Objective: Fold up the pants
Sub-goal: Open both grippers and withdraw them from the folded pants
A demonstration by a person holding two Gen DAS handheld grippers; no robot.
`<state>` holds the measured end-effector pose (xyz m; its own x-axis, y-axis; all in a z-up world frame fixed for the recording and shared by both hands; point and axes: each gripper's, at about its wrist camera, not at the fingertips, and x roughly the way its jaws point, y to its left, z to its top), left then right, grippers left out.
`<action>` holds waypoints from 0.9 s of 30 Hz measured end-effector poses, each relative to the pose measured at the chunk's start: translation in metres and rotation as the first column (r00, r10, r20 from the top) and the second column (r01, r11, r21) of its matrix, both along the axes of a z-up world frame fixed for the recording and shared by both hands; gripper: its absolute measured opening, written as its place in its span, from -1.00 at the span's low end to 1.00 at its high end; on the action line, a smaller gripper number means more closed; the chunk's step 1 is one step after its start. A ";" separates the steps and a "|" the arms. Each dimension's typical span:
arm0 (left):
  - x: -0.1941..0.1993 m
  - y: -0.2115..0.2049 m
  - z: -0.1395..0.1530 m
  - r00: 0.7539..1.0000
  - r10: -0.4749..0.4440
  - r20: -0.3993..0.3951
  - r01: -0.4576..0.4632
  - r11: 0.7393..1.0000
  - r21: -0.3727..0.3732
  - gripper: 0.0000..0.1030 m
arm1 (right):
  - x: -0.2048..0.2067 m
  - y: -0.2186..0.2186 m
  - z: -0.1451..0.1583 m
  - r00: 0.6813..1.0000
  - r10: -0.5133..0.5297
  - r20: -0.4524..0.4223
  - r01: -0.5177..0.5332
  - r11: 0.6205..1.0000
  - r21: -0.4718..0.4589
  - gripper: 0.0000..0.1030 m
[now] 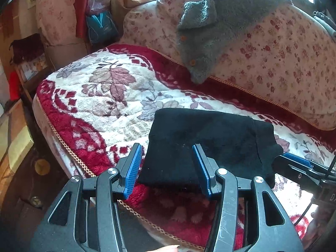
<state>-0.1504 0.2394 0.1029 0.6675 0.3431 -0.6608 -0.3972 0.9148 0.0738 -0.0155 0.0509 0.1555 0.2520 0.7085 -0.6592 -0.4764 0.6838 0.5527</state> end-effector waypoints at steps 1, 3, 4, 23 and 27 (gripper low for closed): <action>0.000 0.000 0.000 1.000 0.002 0.000 -0.002 1.000 -0.001 -0.04 | -0.001 0.001 0.000 1.000 0.002 0.001 -0.002 1.000 -0.002 0.36; 0.000 0.001 0.000 1.000 0.005 -0.001 -0.005 1.000 -0.004 -0.04 | -0.001 0.003 0.000 1.000 0.007 0.001 -0.007 1.000 -0.006 0.36; 0.000 0.001 0.000 1.000 0.003 -0.001 -0.003 1.000 -0.003 -0.04 | -0.001 0.003 -0.001 1.000 0.009 -0.001 -0.009 1.000 -0.005 0.36; -0.004 -0.002 0.005 0.999 0.024 0.044 -0.025 0.999 0.022 -0.04 | -0.002 0.009 -0.004 1.000 0.022 -0.008 -0.022 1.000 -0.006 0.36; -0.004 -0.010 0.007 0.999 0.008 0.050 -0.010 0.999 0.036 -0.04 | -0.001 0.004 -0.005 1.000 0.009 -0.013 -0.009 1.000 0.002 0.36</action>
